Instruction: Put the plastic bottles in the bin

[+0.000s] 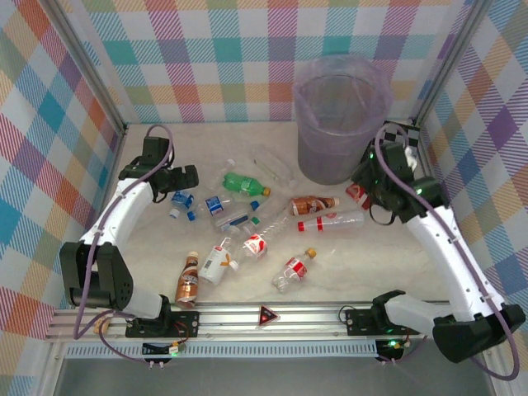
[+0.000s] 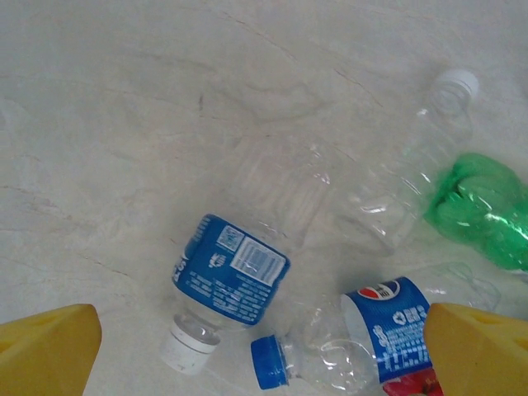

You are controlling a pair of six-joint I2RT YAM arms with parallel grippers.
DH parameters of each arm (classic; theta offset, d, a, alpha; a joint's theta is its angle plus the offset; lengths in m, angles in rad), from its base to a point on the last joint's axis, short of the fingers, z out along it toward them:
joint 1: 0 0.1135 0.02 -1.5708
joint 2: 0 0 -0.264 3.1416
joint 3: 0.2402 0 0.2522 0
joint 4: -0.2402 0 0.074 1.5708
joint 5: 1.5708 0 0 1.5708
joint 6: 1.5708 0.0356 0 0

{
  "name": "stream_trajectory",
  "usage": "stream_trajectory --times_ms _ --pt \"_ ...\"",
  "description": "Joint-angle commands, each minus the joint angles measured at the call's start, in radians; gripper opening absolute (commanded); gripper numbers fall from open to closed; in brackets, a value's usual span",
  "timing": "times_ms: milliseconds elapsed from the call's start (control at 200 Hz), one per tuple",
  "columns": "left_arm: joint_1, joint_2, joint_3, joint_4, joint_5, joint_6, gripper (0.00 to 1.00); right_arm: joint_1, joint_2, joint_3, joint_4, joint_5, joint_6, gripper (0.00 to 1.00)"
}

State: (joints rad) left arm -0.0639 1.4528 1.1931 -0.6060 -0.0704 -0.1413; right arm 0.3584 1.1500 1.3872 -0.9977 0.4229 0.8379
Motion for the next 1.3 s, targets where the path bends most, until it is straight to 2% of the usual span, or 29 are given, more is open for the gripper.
stream_trajectory --times_ms 0,210,360,520,600,795,1295 --pt "0.029 0.023 0.004 0.008 0.025 -0.047 1.0 -0.008 0.086 0.194 -0.098 0.062 -0.273 0.64" --pt "0.046 0.101 0.018 0.03 0.06 -0.044 1.0 -0.033 0.371 0.677 -0.189 -0.046 -0.478 0.6" --pt "0.054 0.148 0.046 0.035 0.094 -0.058 1.0 -0.059 0.591 0.993 -0.219 -0.141 -0.538 0.58" --pt "0.055 0.162 0.042 0.046 0.076 -0.042 1.0 -0.104 0.826 1.302 -0.264 -0.241 -0.572 0.56" --pt "0.055 0.167 0.04 0.041 0.066 -0.024 1.0 -0.131 0.868 1.301 -0.213 -0.292 -0.57 0.55" --pt "0.056 0.174 0.032 0.041 0.062 -0.006 1.0 -0.166 0.928 1.235 -0.093 -0.313 -0.623 0.53" --pt "0.056 0.23 0.012 0.047 0.022 -0.009 0.98 -0.197 1.104 1.214 -0.085 -0.377 -0.759 0.55"
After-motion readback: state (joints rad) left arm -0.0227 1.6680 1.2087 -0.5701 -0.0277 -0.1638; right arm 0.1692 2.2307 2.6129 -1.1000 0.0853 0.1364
